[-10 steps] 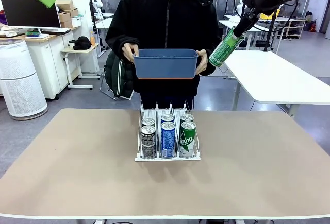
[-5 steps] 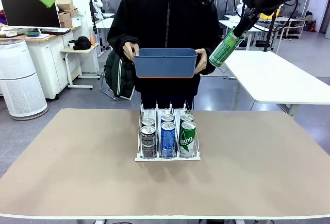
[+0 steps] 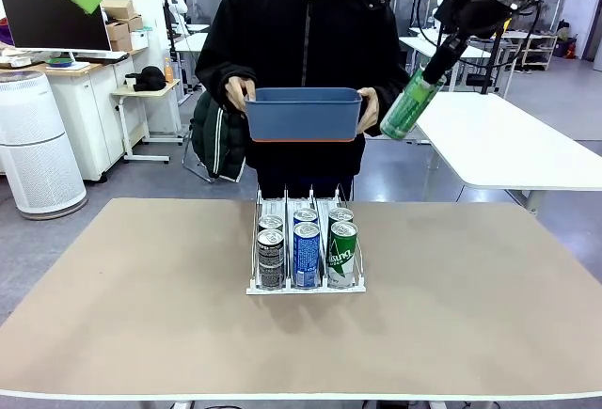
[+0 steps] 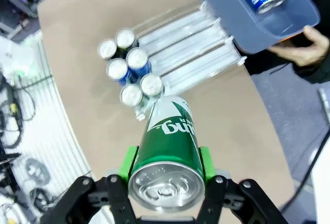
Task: Fill the beverage cans into the dispenser.
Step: Place the picked Sprite in the line of the Automatic Can Dispenser with the same cans.
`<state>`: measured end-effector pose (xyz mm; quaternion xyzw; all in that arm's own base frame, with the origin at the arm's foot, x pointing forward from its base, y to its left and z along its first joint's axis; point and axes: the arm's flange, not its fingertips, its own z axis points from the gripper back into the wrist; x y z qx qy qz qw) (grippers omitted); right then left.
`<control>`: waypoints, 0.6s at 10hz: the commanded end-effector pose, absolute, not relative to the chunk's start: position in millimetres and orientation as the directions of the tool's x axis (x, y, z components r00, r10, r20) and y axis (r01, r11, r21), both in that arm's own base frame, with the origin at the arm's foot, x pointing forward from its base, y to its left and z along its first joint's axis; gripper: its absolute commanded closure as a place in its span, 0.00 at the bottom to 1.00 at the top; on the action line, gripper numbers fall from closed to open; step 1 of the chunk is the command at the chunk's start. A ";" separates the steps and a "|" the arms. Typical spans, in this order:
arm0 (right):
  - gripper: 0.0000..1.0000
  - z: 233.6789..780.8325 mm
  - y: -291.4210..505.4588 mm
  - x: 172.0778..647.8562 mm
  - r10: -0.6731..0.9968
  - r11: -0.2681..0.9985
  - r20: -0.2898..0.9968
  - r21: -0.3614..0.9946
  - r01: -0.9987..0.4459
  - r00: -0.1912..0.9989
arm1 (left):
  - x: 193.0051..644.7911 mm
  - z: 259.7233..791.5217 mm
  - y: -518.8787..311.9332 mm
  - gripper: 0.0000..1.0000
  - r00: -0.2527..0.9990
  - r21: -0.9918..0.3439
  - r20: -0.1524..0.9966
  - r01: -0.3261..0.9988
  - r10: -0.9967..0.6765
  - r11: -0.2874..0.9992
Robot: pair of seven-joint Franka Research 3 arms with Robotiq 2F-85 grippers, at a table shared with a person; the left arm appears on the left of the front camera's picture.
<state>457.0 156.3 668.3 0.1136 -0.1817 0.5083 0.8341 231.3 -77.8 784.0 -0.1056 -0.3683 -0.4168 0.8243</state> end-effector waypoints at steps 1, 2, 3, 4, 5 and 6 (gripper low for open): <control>0.42 652.5 162.8 419.6 0.856 0.419 0.345 -0.027 -0.908 0.385 | 231.6 784.3 -78.5 0.00 0.387 0.125 0.701 0.761 -0.599 0.637; 0.42 636.9 167.7 405.7 0.880 0.388 0.306 -0.023 -0.921 0.363 | 231.6 784.3 -78.5 0.00 0.387 0.125 0.701 0.761 -0.599 0.637; 0.42 623.2 169.7 394.7 0.892 0.359 0.300 -0.014 -0.933 0.339 | 231.6 784.3 -78.5 0.00 0.387 0.125 0.701 0.761 -0.599 0.637; 0.42 605.8 174.3 383.3 0.903 0.320 0.304 -0.003 -0.947 0.304 | 231.6 784.3 -78.5 0.00 0.387 0.125 0.701 0.761 -0.599 0.637; 0.42 588.7 182.7 378.4 0.911 0.311 0.282 0.004 -0.950 0.299 | 231.6 784.3 -78.5 0.00 0.387 0.125 0.701 0.761 -0.599 0.637; 0.42 575.0 190.3 378.0 0.924 0.282 0.261 0.025 -0.959 0.279 | 231.6 784.3 -78.5 0.00 0.387 0.125 0.701 0.761 -0.599 0.637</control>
